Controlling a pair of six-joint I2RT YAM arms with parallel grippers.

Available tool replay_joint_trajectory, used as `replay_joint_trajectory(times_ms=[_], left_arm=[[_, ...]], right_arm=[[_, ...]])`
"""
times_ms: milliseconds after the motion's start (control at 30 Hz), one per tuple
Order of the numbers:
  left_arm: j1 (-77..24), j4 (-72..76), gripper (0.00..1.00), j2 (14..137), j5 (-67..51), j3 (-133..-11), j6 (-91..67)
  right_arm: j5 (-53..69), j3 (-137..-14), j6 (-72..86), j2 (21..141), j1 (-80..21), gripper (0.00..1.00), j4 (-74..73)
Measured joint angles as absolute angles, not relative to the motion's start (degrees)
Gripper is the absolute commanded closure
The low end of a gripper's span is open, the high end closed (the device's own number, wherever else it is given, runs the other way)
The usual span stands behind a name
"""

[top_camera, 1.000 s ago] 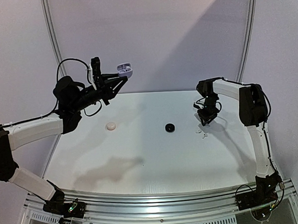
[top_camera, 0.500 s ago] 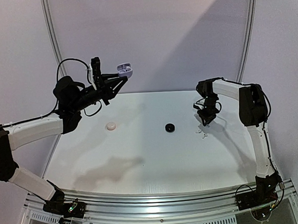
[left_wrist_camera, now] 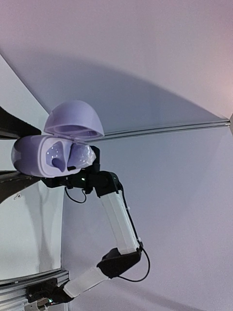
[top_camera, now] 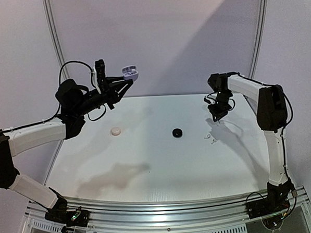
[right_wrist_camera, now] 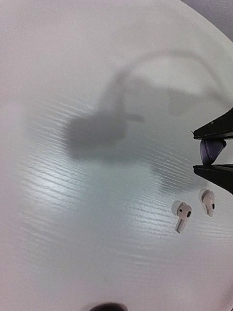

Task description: Insert the wireless bluetooth earbuds into the charging case

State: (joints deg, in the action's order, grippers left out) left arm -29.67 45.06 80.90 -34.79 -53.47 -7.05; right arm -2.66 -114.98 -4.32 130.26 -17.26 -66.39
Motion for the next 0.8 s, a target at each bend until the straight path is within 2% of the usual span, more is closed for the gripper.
replay_joint_trajectory(times_ms=[267, 500, 800], left_arm=[[-29.67, 45.04, 1.00, 81.01, -31.83, -53.58, -4.69], [-29.71, 44.69, 1.00, 81.56, -28.08, -54.48, -3.01], [-30.28, 45.39, 1.00, 82.11, -24.77, -54.50, 0.12]], right_arm=[[-2.39, -121.71, -1.34, 116.84, -23.99, 0.82, -58.89], [3.44, -121.51, 3.14, 104.51, -38.85, 0.82, -37.41], [10.70, -121.56, 8.97, 104.16, -47.57, 0.82, -14.94]])
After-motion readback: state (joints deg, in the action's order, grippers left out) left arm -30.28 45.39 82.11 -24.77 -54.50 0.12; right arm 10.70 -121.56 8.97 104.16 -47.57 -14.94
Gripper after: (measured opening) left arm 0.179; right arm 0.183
